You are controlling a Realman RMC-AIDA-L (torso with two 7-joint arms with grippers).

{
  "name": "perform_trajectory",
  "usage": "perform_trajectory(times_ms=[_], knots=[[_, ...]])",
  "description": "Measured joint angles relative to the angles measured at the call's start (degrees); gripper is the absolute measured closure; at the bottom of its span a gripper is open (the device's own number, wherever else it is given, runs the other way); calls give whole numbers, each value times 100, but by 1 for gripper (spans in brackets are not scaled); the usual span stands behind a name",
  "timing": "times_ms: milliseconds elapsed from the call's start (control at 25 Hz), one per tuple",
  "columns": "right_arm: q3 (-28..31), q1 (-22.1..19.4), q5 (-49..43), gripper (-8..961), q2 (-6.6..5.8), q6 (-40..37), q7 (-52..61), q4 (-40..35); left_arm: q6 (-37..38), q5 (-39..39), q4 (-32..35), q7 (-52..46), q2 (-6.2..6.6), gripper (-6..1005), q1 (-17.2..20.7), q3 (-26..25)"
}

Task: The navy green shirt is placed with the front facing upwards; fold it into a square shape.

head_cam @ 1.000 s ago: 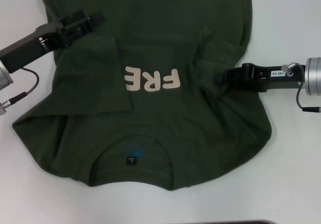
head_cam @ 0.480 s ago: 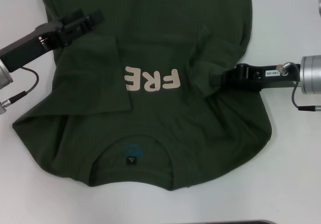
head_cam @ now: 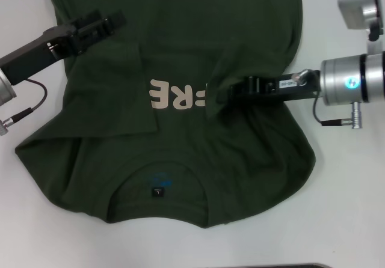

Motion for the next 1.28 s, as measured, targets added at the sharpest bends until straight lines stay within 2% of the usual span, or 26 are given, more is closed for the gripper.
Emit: perform_trajectory(times_ms=[280, 760, 1000, 1080, 1280], knots=[[-54, 260, 36, 946, 18, 67, -93, 298, 1, 0, 0, 0, 0, 126, -2, 0], [-411, 364, 273, 942, 20, -66, -175, 437, 1, 0, -9, 0, -7, 125, -2, 0], [-414, 283, 560, 851, -6, -371, -569, 443, 1, 1, -9, 0, -9, 126, -2, 1], [-412, 266, 643, 644, -6, -493, -741, 445, 1, 0, -9, 0, -9, 126, -2, 0], [-385, 243, 826, 436, -6, -846, -1088, 453, 1, 0, -9, 0, -9, 125, -2, 1]])
